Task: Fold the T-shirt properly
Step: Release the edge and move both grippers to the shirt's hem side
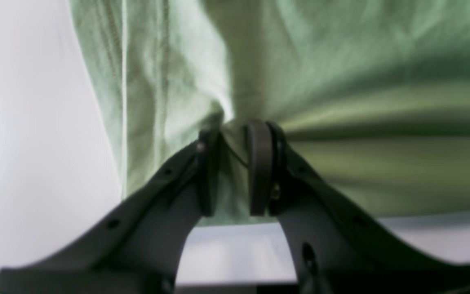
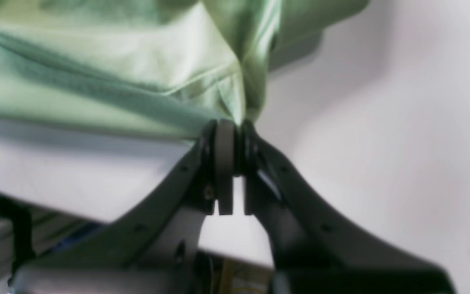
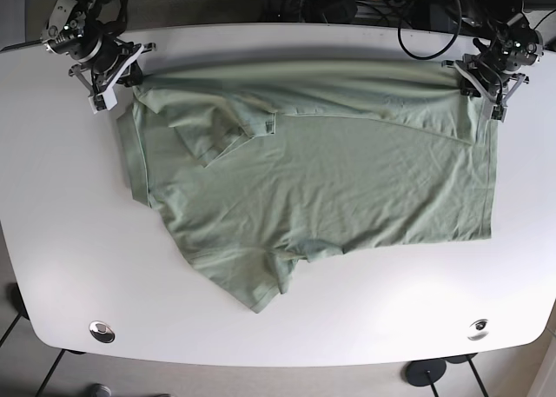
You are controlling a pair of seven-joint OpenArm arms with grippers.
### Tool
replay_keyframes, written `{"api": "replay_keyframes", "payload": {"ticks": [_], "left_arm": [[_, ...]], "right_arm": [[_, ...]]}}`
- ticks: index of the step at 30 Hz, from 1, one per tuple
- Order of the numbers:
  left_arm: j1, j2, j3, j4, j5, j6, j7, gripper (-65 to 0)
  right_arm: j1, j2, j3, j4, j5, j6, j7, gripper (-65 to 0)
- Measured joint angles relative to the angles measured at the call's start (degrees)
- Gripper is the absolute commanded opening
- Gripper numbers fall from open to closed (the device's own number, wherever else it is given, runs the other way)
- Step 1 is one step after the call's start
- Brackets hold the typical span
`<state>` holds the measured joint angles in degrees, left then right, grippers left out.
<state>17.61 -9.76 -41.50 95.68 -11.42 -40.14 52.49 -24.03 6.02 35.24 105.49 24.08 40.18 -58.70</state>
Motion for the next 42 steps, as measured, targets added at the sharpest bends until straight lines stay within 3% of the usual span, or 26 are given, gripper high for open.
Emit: {"api": "replay_keyframes", "payload": {"ticks": [5, 8, 9, 11, 13, 14, 16, 18, 24, 29, 31, 36, 37, 40, 42], "left_arm": [[3.26, 1.57, 0.33, 3.54, 0.24, -0.26, 0.63, -54.9], [3.43, 1.42, 0.31, 3.72, 0.5, -0.24, 0.61, -54.9], [3.34, 1.46, 0.35, 3.72, 0.57, -0.24, 0.66, -54.7], [3.34, 1.25, 1.27, 3.96, 0.81, -0.22, 0.7, -53.5], [3.45, 0.7, 3.26, 5.07, 1.49, -0.17, 1.31, -45.6], [3.45, 0.74, 4.11, 6.14, 1.42, -0.17, 1.25, -37.4], [3.28, 0.79, 4.15, 7.5, 1.33, -0.2, 1.25, -29.9], [1.86, 0.79, 4.15, 8.44, 1.79, -0.17, 1.9, -29.2], [-4.96, 0.72, 4.17, 11.54, 1.55, -0.15, 1.55, -29.2], [-10.97, -0.83, 5.25, 11.56, 1.57, -0.11, 8.04, -29.2], [-12.74, -0.9, 5.51, 11.54, 1.49, -0.02, 8.15, -29.2], [-19.61, -0.94, 5.46, 6.75, 1.75, 0.0, 8.13, -29.2], [-20.52, -0.92, 5.46, 5.27, 1.77, 0.0, 8.15, -29.2], [-23.56, -0.83, 5.38, 1.42, 2.29, 0.02, 8.63, -29.2], [-26.14, -0.81, 5.4, -1.36, 1.86, 0.02, 7.98, -29.2]], "right_arm": [[-1.44, 0.07, 5.53, 0.04, -0.31, 0.13, -0.48, -63.1], [-1.31, 0.31, 5.88, 0.04, -0.11, 0.13, -0.48, -61.7], [-1.29, 0.31, 5.79, 0.07, -0.11, 0.13, -0.46, -59.0], [-1.29, 0.31, 5.81, 0.22, -0.31, -0.09, -0.46, -46.8], [-1.29, 0.24, 5.81, 0.22, -0.33, -0.07, -0.46, -35.0], [-1.29, 0.22, 5.81, 0.22, -0.57, -0.09, -0.46, -27.4], [-1.27, 0.2, 5.95, 0.31, -0.68, -0.09, -0.48, -19.3], [-1.07, 0.22, 6.12, 1.55, -0.98, -0.13, -0.44, -15.4], [4.46, 0.37, 6.01, 2.47, -1.2, -0.11, -0.44, -15.5], [8.68, 0.63, 6.01, 2.47, -1.2, -0.13, -0.44, -15.5], [9.9, 1.22, 5.97, 2.45, -1.42, -0.11, -1.01, -15.5], [17.38, 1.6, 1.16, -3.32, -1.62, -0.26, -0.44, -15.5], [18.93, 1.57, 0.42, -5.27, -2.34, -0.26, -0.39, -15.5], [25.51, 1.6, -2.05, -13.0, -11.08, -0.33, 0.87, -15.5], [30.77, 1.6, -4.85, -19.98, -14.05, -0.31, 7.19, -15.5]]}}
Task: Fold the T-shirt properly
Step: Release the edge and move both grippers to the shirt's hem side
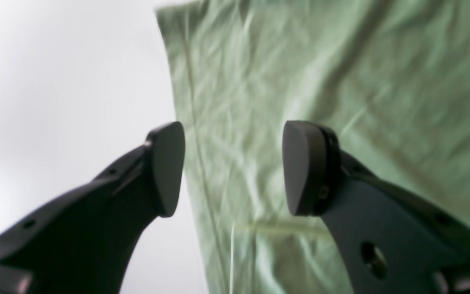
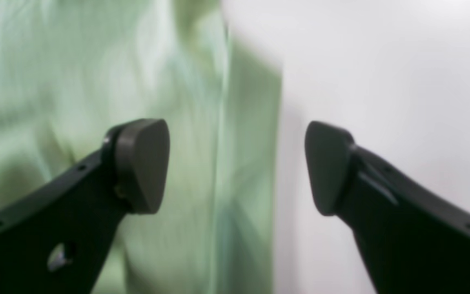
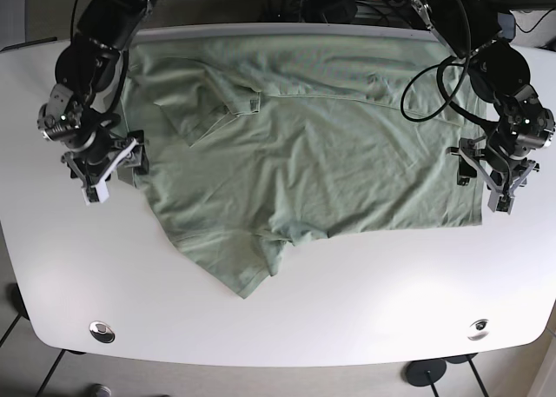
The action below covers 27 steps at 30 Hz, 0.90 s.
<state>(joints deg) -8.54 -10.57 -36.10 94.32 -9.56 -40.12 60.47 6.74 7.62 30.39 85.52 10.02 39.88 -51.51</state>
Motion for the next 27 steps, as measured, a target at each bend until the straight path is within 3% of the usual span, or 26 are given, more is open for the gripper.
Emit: {"api": "replay_keyframes", "payload": {"ticks": [5, 8, 10, 16, 19, 20, 21, 24, 27], "left_arm": [[-0.9, -0.22, -0.13, -1.55, 0.35, 0.0, -0.35, -29.3], [-0.66, -0.42, 0.07, -1.55, 0.46, 1.86, -6.01, -29.2], [-0.02, -0.46, 0.15, -1.55, 0.31, 3.04, -6.54, -29.2], [0.2, -2.27, -0.09, -1.66, 0.5, 3.45, -6.54, -29.2], [0.11, -2.32, -0.17, -1.9, 0.5, 7.48, -6.49, -28.7], [-0.83, -2.32, -0.15, -3.32, 0.33, 11.06, -6.62, -28.7], [-1.92, -2.38, -0.15, -5.22, 0.5, 13.75, -7.48, -28.6], [-5.4, -5.18, 0.39, -13.03, -0.04, 22.08, -11.1, -26.1], [-7.37, -7.34, 0.22, -19.87, 0.33, 23.82, -13.51, -18.1]], "right_arm": [[10.62, -0.11, -3.48, -17.42, -4.96, 0.02, 8.15, -15.5], [17.64, 0.37, -3.78, -29.09, -9.51, -0.02, 15.87, -15.5], [21.07, 0.83, -3.87, -35.32, -11.78, 0.0, 19.8, -15.5], [25.03, 2.71, -3.87, -47.98, -12.63, -0.24, 28.52, -15.5], [25.55, 2.34, -3.91, -49.72, -12.59, -0.24, 30.36, -15.5], [25.49, 1.97, -5.29, -49.72, -12.59, -0.26, 30.88, -17.1], [25.46, 1.62, -6.54, -49.72, -12.28, -0.24, 30.95, -20.6], [25.4, 0.15, -8.7, -49.94, -11.72, -0.17, 30.84, -46.3], [25.11, 0.22, -8.76, -50.01, -11.74, -0.17, 30.64, -62.0]]}}
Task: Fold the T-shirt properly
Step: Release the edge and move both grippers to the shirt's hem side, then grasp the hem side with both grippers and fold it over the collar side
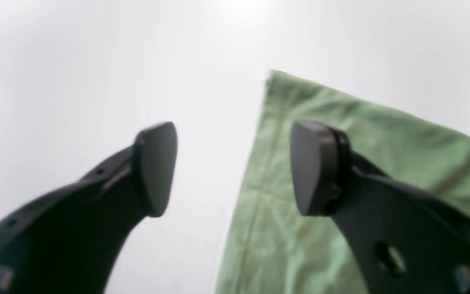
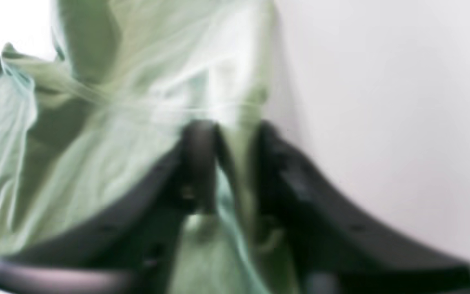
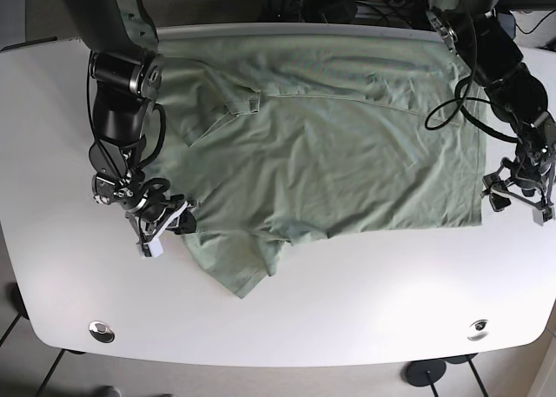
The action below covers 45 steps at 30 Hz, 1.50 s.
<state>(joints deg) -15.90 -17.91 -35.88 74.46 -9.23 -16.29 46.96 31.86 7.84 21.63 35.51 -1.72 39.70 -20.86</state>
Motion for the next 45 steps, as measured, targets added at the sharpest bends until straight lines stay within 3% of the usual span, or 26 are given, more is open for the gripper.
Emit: {"api": "replay_keyframes", "payload": {"ticks": [7, 10, 12, 22, 23, 26, 29, 32, 38, 45], "left_arm": [[-4.57, -4.37, -0.07, -18.62, -0.22, -0.42, -4.85, -16.1], [-5.25, -4.35, -0.04, -21.0, -0.46, -9.27, -5.07, -16.4], [-5.38, -4.2, 0.11, -22.18, -0.59, -12.28, -5.09, -16.4], [-10.99, -4.22, -0.13, -33.7, -1.33, -12.94, -8.83, -17.5], [-11.5, -3.48, -0.15, -33.86, -1.31, -12.87, -9.03, -20.4], [-12.44, -0.9, -0.07, -34.16, -1.46, -12.9, -9.49, -38.3], [-12.35, 1.01, 4.31, -34.64, -1.51, -12.92, -15.21, -51.9], [-12.5, 1.2, 7.65, -34.73, -1.29, -12.92, -15.32, -63.9], [-12.5, 1.33, 7.87, -32.79, -0.92, -13.79, -13.6, -65.0], [-12.13, 2.38, 7.3, -16.06, -0.37, -20.7, -7.1, -65.0]], "right_arm": [[0.0, 0.33, -0.15, 0.04, 0.0, -0.02, -0.31, -62.9], [0.0, 0.28, -0.15, 0.04, 0.0, -0.02, -0.33, -62.9], [0.0, 0.26, -0.07, 0.04, 0.0, -0.02, -0.33, -62.9], [-0.15, 0.26, 0.07, 0.07, 0.02, -0.02, -0.17, -62.8], [-0.15, 0.28, 0.07, 0.07, 0.02, 0.0, -0.17, -62.8], [-0.15, 0.24, 0.13, 0.09, 0.02, 0.0, -0.2, -62.8], [-0.15, 0.26, 0.17, 0.09, 0.02, 0.0, -0.2, -62.8], [-0.15, 0.24, 0.17, 0.09, 0.02, 0.0, -0.2, -62.8], [-1.03, -0.15, 0.15, 4.24, -1.07, -0.02, -2.23, -63.1], [-6.43, -3.1, 0.09, 26.38, -0.92, 0.24, -11.63, -63.1]]}}
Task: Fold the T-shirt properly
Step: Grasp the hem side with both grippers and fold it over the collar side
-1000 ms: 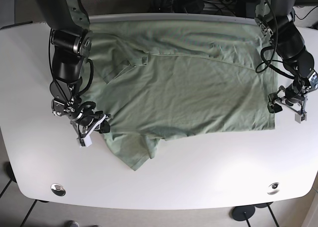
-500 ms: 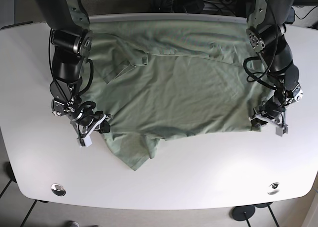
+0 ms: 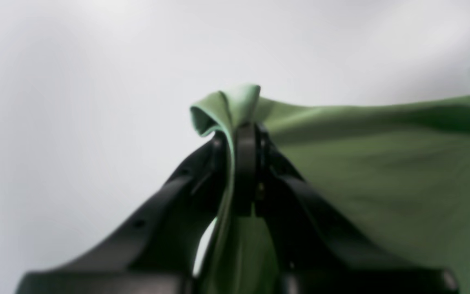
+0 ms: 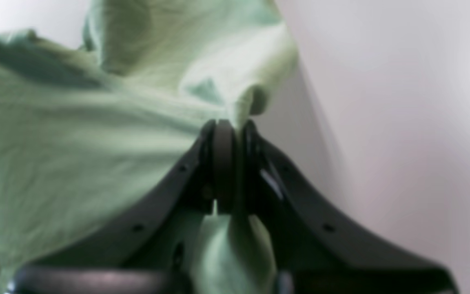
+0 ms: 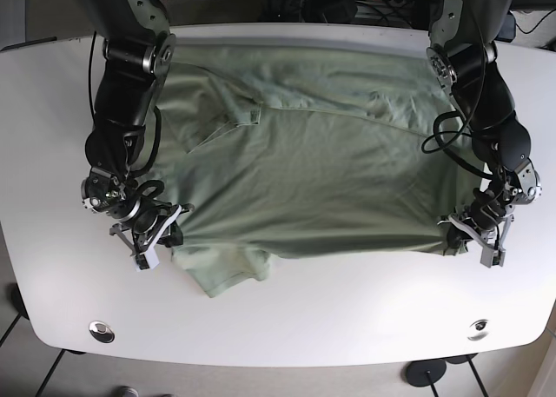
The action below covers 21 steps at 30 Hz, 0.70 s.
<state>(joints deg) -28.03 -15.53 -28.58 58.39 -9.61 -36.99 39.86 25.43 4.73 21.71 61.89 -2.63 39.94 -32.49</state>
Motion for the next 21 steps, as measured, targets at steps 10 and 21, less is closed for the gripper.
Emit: {"api": "replay_keyframes", "payload": {"ticks": [10, 21], "left_arm": [[10.21, 4.74, -6.69, 25.4, -0.52, -2.99, 11.34, -65.0], [24.9, 6.45, -10.43, 35.43, -0.72, -3.19, 11.76, -65.0]], "right_arm": [[-13.97, -1.22, 0.04, 30.49, 0.48, 0.17, -12.68, -63.1], [-33.92, -4.02, 2.75, 47.89, 1.4, 0.59, -18.32, -63.1]]}}
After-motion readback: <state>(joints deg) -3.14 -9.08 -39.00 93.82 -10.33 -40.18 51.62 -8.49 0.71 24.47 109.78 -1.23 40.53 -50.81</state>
